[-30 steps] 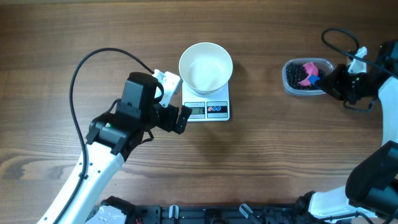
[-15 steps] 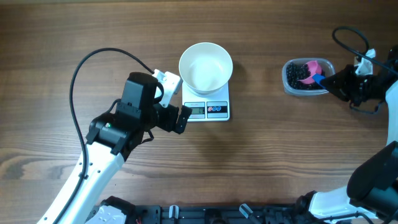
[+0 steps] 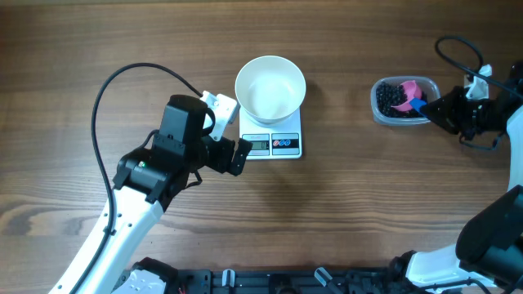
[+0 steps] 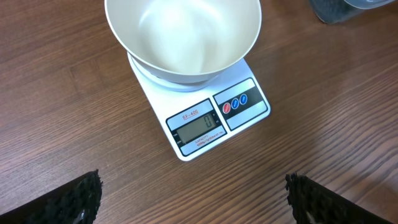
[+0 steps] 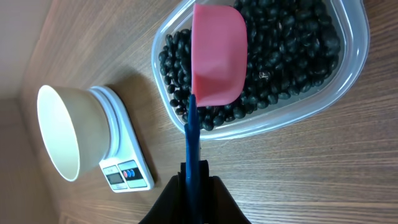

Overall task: Scoop item into bowl and weigh 150g on scale
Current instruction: 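Drag the scoop through the beans with the right gripper to fill it, then lift the filled scoop with the right gripper over the white bowl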

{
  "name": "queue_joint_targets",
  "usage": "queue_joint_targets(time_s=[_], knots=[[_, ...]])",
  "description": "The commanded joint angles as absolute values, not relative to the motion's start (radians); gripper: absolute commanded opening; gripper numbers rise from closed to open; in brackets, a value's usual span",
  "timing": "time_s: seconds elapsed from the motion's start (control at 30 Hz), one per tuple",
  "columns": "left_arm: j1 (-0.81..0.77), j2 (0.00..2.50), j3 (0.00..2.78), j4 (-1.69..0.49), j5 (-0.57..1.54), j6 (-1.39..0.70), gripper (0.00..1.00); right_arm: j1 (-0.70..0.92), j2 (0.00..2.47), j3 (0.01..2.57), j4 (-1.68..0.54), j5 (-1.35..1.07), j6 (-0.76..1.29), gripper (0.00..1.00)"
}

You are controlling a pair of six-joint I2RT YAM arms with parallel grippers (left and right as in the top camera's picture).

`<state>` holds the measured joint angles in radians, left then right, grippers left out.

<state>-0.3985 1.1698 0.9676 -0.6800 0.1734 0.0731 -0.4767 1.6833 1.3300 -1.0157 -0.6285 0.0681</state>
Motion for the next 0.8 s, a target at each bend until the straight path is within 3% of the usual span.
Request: queue_joint_targets(time_s=[0.0, 0.77], knots=[[-0.404, 1.172, 0.961, -0.677, 0.189, 0.074, 1.00, -0.469, 1.700, 1.320, -1.027, -0.656, 0.004, 0.04], [-0.404, 1.172, 0.961, -0.677, 0.189, 0.074, 1.00, -0.528, 1.700, 1.320, -0.996, -0.706, 0.110, 0.04]])
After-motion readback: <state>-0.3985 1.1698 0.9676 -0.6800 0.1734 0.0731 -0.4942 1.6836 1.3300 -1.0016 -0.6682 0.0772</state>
